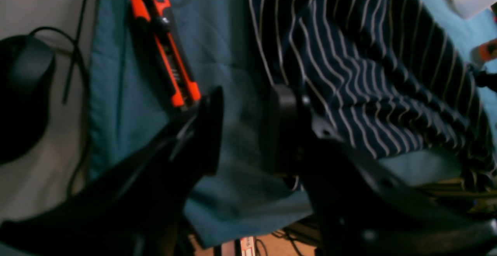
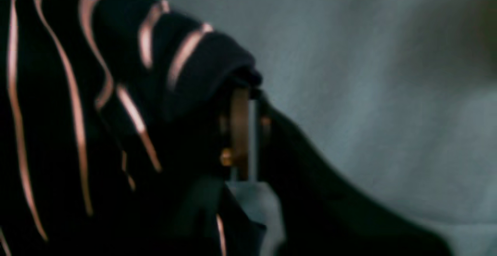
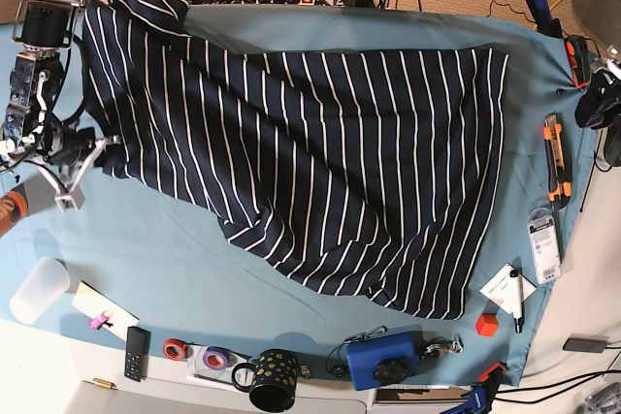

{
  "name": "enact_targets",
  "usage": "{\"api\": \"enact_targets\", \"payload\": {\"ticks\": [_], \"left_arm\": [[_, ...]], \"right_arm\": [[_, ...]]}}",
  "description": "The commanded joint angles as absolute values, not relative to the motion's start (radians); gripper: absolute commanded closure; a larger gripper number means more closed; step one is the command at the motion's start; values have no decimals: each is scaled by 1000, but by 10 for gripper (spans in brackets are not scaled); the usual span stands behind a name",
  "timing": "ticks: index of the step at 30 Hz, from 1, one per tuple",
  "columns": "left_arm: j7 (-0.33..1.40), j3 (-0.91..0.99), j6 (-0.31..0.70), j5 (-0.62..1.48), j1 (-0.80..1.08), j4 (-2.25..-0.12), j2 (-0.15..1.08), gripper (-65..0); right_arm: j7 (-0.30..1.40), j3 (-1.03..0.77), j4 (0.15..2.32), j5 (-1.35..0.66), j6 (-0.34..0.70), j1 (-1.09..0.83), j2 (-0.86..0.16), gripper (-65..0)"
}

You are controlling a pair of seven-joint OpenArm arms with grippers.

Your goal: Layout the t-shirt on the table in an organized manner, then fold the t-shirt properly

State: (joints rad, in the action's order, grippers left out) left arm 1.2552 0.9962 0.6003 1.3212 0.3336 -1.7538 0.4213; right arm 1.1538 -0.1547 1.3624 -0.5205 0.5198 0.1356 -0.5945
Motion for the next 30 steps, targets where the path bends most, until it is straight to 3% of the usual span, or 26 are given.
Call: {"api": "enact_targets", "payload": {"ticks": [1,10,13,17,21,26,30], "left_arm": [[1232,1004,604,1347,319,-1767,435,-211],[1234,1004,603,1347,252,-1767,402,-211],[1234,1004,603,1347,252,-1767,402,-211],[1234,1004,603,1347,252,-1767,402,-211],[1233,1004,604,1347,252,-1767,402,-211],[1234,1004,603,1347,252,-1767,402,-211],[1234,1004,604,1347,252,-1767,402,-211]], "right_arm": [[1130,-163,1411,-524,519,159,-612,0],[1150,-159,1699,-535,545,146,-528,0],[1228,-149,1817,-621,607,113,-521,0],[1314,-96,1996,-706,696,-11,-521,0],[1267,-39,2093,-640,698,-139,-521,0],[1158,-75,2097,-362,509,-144,-521,0],[1166,-164,2097,-204,488,-133,-521,0]]}}
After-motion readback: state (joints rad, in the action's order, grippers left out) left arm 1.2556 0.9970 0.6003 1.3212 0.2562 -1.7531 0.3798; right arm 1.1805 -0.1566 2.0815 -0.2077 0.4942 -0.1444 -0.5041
